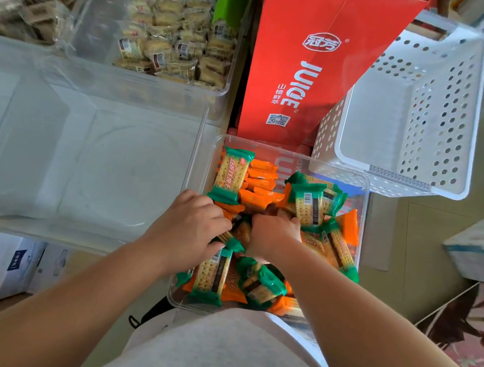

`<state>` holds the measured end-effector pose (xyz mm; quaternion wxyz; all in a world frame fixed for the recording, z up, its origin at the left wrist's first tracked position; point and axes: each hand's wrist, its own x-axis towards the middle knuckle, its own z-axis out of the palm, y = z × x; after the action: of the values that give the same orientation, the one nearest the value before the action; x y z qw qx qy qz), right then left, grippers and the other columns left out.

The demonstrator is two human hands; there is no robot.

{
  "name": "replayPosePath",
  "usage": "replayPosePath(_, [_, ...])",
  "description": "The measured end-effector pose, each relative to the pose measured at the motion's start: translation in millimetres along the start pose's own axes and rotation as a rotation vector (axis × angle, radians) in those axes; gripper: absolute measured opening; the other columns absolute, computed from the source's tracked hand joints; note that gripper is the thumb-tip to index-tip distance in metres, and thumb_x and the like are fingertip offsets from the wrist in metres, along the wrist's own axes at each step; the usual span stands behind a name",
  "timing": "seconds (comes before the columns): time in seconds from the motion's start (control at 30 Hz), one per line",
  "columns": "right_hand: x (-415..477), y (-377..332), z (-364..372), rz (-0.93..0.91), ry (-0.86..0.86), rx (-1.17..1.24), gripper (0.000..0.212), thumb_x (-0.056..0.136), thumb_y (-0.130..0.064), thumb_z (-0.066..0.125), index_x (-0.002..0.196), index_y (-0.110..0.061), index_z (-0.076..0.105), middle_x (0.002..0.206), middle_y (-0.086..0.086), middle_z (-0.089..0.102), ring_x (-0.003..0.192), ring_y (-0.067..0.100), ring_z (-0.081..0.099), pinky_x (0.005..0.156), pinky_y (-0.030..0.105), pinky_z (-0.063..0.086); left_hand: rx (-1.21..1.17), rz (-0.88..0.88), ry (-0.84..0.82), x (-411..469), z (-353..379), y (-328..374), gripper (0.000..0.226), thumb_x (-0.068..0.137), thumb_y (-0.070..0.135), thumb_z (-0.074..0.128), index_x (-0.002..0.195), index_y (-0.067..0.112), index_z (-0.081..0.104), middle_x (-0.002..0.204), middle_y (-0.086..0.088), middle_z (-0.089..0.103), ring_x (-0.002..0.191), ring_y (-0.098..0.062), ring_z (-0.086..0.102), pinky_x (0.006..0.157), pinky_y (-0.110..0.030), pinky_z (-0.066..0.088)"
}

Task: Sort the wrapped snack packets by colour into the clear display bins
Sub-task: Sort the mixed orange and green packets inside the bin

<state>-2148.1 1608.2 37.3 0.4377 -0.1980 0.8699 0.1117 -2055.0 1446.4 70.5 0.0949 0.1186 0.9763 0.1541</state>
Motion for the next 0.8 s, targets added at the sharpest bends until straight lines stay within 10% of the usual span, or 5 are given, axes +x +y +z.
replayPosePath(0.4, [-45.4,65.8,-41.4,-0.177,0.310,0.696,0.042,0.076,-0.032,0.076,0.114,-0.034,0.058,0.095,-0.007,0.068,0.070,0.015,0.063,0.057,0.032,0.053,-0.202,-0.124,0.132,19.0,-3.7,3.2,0.026,0.095,0.040,0.059,0.109,0.020,0.067,0.092,0.006,0.070,0.082,-0.018,0.064,0.072,-0.036,0.050])
replayPosePath(0.6, [-34.2,78.6,-60.3,-0.105,0.476,1.140,0.040,0.072,-0.033,0.076,0.110,-0.041,0.066,0.094,-0.013,0.072,0.083,0.016,0.070,0.073,0.048,0.061,-0.466,-0.466,0.317,50.4,-20.4,6.5,0.042,0.095,0.036,0.065,0.132,0.023,0.053,0.097,0.006,0.069,0.080,-0.015,0.064,0.065,-0.029,0.050])
replayPosePath(0.8, [-17.7,59.9,-60.3,-0.167,0.414,1.224,0.048,0.069,-0.035,0.078,0.114,-0.041,0.065,0.106,-0.013,0.072,0.091,0.015,0.071,0.075,0.048,0.061,-0.056,-0.279,0.254,78.4,-22.8,-9.5,0.030,0.086,0.011,0.070,0.113,0.010,0.058,0.111,-0.011,0.061,0.094,-0.032,0.059,0.068,-0.041,0.048])
